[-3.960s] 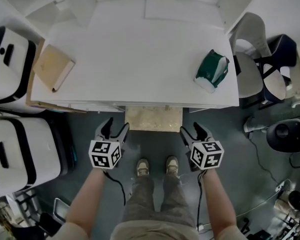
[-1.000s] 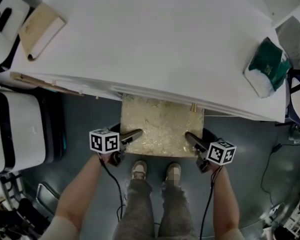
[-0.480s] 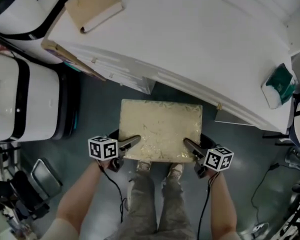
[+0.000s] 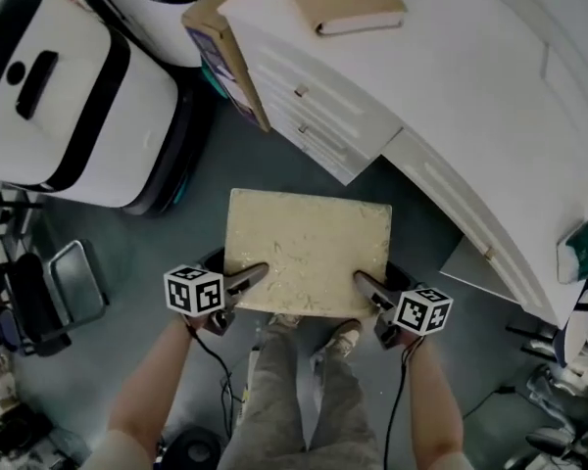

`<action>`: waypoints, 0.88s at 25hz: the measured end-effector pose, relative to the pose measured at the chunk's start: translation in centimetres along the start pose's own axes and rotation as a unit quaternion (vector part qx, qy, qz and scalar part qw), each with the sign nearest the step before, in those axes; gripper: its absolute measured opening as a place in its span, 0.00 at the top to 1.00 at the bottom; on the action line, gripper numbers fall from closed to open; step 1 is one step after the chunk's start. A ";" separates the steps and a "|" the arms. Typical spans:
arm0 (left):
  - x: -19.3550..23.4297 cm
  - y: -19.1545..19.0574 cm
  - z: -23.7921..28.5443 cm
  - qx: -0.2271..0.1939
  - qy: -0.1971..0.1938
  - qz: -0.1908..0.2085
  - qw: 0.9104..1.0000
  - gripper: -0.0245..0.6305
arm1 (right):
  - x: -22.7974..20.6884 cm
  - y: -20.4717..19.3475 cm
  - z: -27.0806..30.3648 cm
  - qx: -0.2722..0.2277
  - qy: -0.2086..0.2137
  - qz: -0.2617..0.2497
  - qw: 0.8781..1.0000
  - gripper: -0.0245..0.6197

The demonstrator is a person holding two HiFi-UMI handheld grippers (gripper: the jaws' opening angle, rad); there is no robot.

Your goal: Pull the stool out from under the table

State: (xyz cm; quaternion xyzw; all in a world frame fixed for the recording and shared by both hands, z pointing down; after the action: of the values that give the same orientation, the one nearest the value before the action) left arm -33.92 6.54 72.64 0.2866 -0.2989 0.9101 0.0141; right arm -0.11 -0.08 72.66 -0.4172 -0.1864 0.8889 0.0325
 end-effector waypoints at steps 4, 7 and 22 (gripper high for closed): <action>3.6 -1.5 -5.1 -0.041 0.034 -0.038 0.998 0.21 | 4.2 0.1 4.7 0.046 0.025 -0.032 0.998 0.31; 5.4 -2.6 -8.0 -0.071 0.059 -0.068 0.993 0.21 | 6.7 0.4 7.6 0.076 0.044 -0.053 0.995 0.31; -15.2 10.2 0.9 0.094 -0.037 0.065 0.993 0.21 | 0.7 3.1 -15.9 -0.060 -0.029 0.137 0.988 0.31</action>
State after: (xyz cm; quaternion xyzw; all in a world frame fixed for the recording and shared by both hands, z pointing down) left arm -22.79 -0.15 59.70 0.3002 -0.2302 0.9219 -0.0833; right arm 11.77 2.00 61.76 -0.4144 -0.1814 0.8838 -0.1200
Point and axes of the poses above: the fingertips, and each gripper's own axes: z forward along the fingers, x to its left, y out of its top, the point moved 6 cm from there along -z, backward along the fingers, and after that the axes turned 8 degrees about z, right-handed, at the moved point
